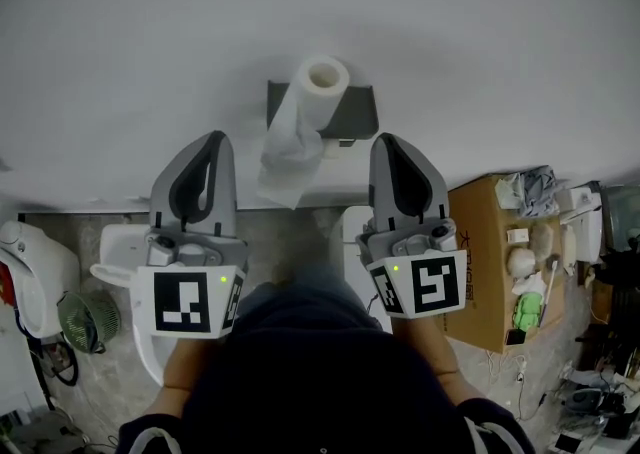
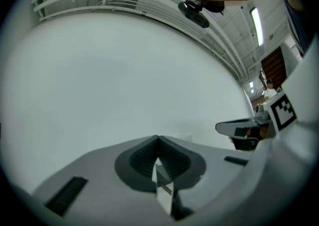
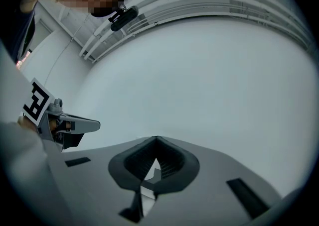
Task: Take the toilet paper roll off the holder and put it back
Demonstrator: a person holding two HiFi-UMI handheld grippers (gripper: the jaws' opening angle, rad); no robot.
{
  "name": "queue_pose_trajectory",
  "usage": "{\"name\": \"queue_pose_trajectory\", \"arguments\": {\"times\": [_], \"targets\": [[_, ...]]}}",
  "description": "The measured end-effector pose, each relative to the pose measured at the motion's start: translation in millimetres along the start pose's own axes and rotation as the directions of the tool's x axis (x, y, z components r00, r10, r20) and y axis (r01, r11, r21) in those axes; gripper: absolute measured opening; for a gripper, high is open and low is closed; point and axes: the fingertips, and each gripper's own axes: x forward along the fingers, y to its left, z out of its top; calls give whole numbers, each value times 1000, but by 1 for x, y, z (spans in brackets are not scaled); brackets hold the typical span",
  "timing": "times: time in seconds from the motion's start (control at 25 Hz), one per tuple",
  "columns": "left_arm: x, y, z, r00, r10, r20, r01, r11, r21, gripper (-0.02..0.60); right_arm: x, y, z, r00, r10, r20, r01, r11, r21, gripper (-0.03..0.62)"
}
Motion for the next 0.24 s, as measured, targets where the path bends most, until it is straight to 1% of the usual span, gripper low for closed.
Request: {"name": "queue_pose_trajectory", "arguments": {"times": [0.24], "targets": [[0,0,0,1000,-6,5,6,1000,-3,2,2,1,0,1000,0,0,0,1000,-5,15]]}}
